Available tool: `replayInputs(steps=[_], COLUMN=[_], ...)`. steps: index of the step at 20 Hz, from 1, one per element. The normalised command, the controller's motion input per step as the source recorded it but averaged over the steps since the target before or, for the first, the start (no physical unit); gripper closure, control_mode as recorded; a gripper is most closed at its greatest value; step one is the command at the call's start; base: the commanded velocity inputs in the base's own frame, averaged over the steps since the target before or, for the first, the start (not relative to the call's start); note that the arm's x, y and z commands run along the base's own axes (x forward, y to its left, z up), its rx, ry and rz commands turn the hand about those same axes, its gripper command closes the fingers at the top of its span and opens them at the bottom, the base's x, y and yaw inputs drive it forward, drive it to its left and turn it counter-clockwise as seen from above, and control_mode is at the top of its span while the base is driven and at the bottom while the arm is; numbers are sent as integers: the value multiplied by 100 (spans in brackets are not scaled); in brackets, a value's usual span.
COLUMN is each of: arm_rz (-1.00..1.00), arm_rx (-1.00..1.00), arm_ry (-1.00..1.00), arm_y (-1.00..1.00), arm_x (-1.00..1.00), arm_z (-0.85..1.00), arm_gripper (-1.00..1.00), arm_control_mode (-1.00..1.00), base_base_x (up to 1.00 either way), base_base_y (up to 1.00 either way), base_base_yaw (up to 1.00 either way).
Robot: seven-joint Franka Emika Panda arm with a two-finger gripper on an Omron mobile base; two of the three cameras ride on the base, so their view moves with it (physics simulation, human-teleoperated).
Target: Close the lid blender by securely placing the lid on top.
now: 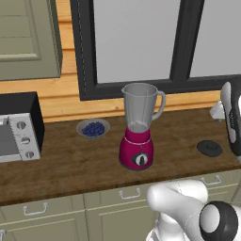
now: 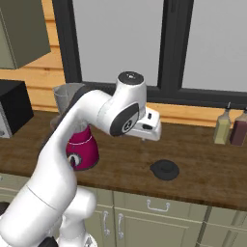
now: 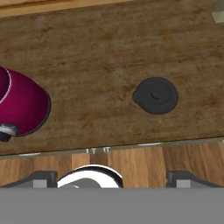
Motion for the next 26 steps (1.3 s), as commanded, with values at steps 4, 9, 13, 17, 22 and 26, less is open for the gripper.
replayInputs(steps=[4, 9, 13, 17, 22, 26], arm_rz=[-5, -3, -6, -8, -12, -17], arm_rx=[0, -1, 0, 0, 0, 0], arm_ry=[9, 4, 4, 5, 5, 0], arm_y=[-66, -20, -16, -4, 0, -13], arm_x=[3, 14, 36, 49, 69, 60], arm_z=[-8, -43, -75, -73, -74, -59], arm_gripper=[-100, -100, -100, -100, -100, -100], arm_control_mode=[-100, -100, -100, -100, -100, -100], base_base_x=[0, 0, 0, 0, 0, 0], base_base_y=[0, 0, 0, 0, 0, 0], base_base_yaw=[0, 0, 0, 0, 0, 0])
